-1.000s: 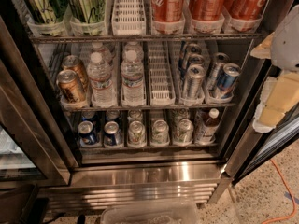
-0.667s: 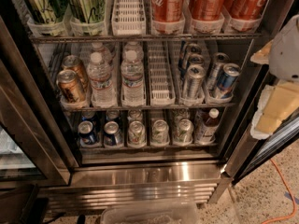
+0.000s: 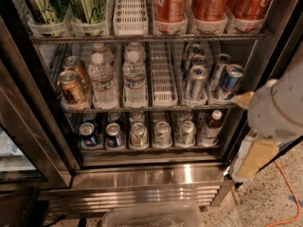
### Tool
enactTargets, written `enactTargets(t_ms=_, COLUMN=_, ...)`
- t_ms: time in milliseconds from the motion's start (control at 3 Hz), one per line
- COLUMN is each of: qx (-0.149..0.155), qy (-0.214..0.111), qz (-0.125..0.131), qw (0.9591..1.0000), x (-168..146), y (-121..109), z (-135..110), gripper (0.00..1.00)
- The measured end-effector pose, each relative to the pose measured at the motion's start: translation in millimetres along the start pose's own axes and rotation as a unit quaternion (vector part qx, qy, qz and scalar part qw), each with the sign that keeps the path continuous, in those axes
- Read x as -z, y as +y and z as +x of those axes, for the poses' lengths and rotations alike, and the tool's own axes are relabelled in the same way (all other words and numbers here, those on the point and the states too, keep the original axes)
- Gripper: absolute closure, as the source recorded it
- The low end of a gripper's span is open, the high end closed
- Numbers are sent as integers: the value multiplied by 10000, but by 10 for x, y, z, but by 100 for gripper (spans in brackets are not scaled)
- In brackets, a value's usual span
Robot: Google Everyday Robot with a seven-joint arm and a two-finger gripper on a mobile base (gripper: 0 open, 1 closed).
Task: Pick 7up can from bottom shelf of fridge
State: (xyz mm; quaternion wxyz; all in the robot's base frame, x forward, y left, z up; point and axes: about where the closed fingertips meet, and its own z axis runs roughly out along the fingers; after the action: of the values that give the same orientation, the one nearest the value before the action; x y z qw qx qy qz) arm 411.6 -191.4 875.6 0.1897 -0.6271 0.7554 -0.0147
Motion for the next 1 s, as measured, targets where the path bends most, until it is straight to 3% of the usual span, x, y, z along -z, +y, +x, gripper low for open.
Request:
enactTargets(t_ms=333, qx=196, qy=-324, qz=-97, qw=9992, x=-416, y=237, z=-56, gripper=0)
enactTargets(t_ms=667, qx=196, qy=-325, qz=-97, qw=9992, x=-416, y=237, z=-56, gripper=0)
enactTargets(t_ms=1000, qx=106, qy=-585, qz=13, qw=9982, x=-533, y=312, z=-59, gripper=0)
